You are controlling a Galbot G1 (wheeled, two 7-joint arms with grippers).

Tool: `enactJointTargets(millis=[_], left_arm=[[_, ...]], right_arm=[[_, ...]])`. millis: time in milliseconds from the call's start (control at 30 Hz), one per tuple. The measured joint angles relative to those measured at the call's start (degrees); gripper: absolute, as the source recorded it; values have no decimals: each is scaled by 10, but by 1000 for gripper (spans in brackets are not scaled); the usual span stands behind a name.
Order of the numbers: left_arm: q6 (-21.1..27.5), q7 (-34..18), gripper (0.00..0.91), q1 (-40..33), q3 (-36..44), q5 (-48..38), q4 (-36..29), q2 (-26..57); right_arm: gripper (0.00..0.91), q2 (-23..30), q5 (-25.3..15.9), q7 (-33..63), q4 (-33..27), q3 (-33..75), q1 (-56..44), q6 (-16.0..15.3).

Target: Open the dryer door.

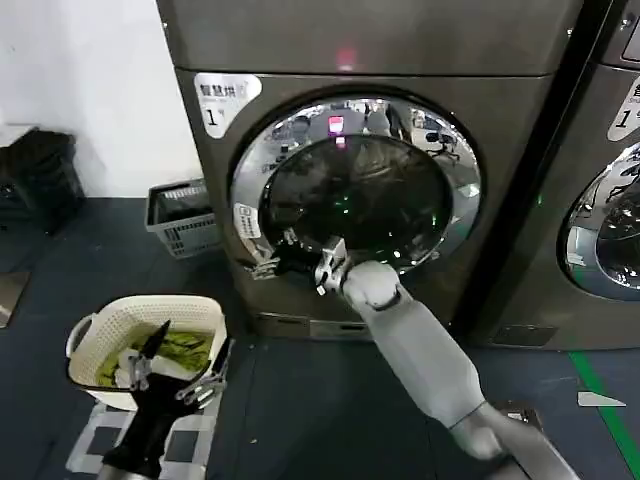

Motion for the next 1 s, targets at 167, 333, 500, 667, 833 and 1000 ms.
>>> enactJointTargets(millis=[167,333,500,667,833,1000], left_arm=[[-1,0,907,-1,0,2,3,0],[-1,0,907,-1,-1,2,4,1],[-1,-2,907,-1,-6,1,4,2],[2,-2,907,-7,-16,-6,14,5],[20,-4,907,-21,-32,-40,25,13],[52,-28,907,-42,-52,-71,33,30]], right_arm=[[907,-6,0,-28,1,0,0,3],[907,-13,1,-62,9,0,-5,10],[907,-23,11,-86,25,-1,-13,15],[907,-38,23,-113,56,-4,-25,21],[907,-54,23,-139,89,-4,-40,20],[907,-74,36,-150,132,1,-57,17]])
